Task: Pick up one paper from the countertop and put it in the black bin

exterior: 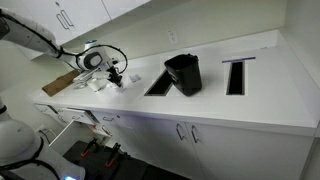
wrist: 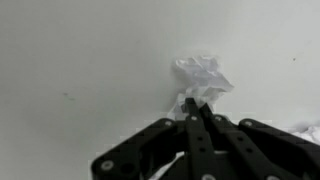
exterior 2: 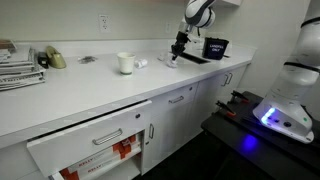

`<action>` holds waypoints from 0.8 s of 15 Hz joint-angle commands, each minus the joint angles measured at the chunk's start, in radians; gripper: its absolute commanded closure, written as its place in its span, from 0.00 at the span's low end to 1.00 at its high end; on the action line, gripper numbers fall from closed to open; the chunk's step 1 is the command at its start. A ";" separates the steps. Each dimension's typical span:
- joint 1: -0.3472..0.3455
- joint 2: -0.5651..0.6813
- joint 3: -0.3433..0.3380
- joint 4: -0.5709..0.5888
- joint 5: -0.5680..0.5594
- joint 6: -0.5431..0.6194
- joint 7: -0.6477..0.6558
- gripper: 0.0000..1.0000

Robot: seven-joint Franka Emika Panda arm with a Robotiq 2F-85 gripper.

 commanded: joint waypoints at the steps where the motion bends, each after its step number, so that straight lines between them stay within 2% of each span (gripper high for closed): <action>1: -0.006 -0.121 -0.022 -0.032 -0.051 -0.060 0.140 1.00; 3: -0.006 -0.201 -0.053 -0.052 -0.132 -0.083 0.260 0.99; 6: -0.035 -0.327 -0.085 -0.063 -0.361 -0.173 0.488 0.99; 9: -0.105 -0.434 -0.065 -0.053 -0.552 -0.327 0.653 0.99; 12: -0.179 -0.506 -0.045 -0.048 -0.680 -0.429 0.773 0.99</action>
